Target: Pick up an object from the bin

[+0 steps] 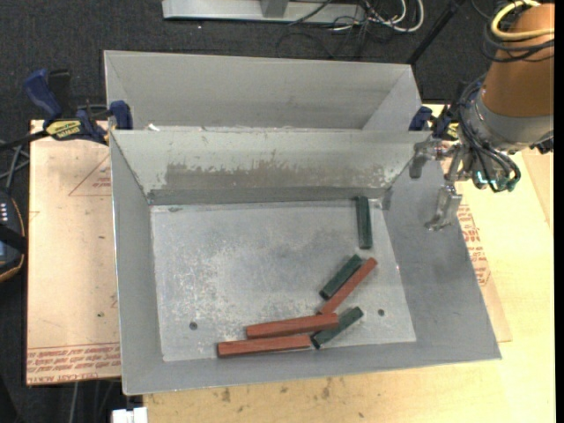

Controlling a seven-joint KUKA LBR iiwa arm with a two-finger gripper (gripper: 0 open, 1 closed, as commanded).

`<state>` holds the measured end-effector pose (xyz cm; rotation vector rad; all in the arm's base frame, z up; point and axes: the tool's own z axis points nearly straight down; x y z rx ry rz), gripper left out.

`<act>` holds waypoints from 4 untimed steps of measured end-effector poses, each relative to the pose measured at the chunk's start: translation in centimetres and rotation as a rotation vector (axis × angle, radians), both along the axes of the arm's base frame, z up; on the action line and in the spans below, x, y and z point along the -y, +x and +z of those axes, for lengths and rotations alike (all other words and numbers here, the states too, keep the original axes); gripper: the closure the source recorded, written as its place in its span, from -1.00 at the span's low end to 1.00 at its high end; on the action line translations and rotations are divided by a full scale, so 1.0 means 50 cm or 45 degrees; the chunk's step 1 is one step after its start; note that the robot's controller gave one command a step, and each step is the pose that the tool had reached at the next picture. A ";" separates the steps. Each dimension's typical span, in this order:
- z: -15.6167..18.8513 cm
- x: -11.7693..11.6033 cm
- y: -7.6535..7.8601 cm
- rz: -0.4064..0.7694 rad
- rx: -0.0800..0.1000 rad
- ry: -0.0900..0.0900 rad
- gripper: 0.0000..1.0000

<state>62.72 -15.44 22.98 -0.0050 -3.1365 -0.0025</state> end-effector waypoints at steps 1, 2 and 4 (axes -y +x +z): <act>0.009 -0.001 0.003 0.003 0.010 -0.002 -1.00; -0.105 -0.042 -0.020 0.036 0.015 -0.003 -1.00; -0.298 -0.057 -0.019 0.181 0.009 -0.001 -1.00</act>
Offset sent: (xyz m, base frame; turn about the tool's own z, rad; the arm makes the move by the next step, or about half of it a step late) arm -0.0287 0.0511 -0.1363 -0.0634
